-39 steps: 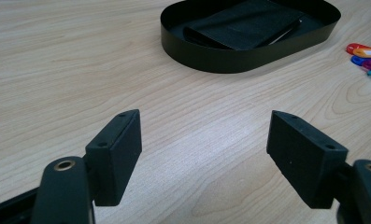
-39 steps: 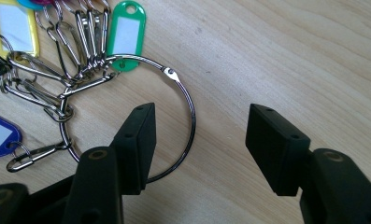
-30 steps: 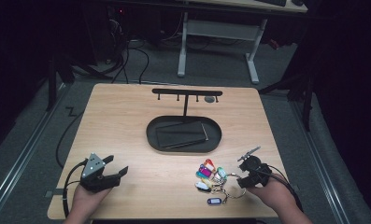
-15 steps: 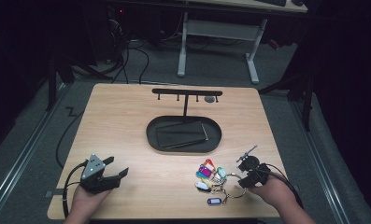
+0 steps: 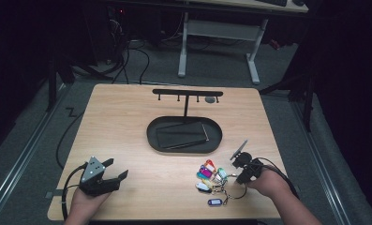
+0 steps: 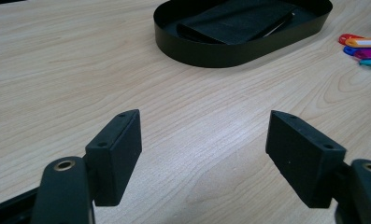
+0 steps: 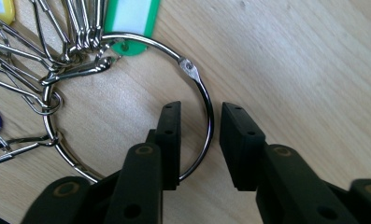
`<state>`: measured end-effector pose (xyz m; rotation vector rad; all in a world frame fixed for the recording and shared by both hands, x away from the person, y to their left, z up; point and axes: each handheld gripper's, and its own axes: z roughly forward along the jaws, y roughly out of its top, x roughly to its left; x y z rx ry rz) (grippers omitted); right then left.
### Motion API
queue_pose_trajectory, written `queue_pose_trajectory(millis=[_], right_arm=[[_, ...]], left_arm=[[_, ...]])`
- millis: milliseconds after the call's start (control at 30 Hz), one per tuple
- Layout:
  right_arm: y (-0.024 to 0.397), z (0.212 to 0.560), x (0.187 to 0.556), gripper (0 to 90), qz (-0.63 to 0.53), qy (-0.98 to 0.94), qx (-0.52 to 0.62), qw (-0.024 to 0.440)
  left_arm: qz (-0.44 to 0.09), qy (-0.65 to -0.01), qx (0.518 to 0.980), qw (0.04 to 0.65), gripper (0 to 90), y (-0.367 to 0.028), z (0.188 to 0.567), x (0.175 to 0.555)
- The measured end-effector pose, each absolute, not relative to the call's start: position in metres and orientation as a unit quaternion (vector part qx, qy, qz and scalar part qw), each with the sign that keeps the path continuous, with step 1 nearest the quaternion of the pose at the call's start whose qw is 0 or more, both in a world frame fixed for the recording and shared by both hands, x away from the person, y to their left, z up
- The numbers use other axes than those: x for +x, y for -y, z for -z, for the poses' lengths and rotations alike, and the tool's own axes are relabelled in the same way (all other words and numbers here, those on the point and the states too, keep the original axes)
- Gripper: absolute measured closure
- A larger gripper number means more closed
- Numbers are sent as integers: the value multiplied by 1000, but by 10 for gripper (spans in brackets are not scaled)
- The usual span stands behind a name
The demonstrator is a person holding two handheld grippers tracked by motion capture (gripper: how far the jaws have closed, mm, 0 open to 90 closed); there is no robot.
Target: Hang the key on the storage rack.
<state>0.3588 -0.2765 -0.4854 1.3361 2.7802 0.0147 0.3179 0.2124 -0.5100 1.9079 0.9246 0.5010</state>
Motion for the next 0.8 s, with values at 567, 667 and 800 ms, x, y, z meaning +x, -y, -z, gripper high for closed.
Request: queue_pose_trajectory(millis=[567,667,800], right_arm=[[264,488,380,868,38,-923,382,-6],[263,487,380,869,45,-923,381,-2],[264,471,380,870,33,-921,388,-4]], left_arm=[[-197,-383,776,462,276,-214,513,321],[-198,-380,778,459,276,-214,513,321],[-198,-379,779,459,277,-214,513,320]])
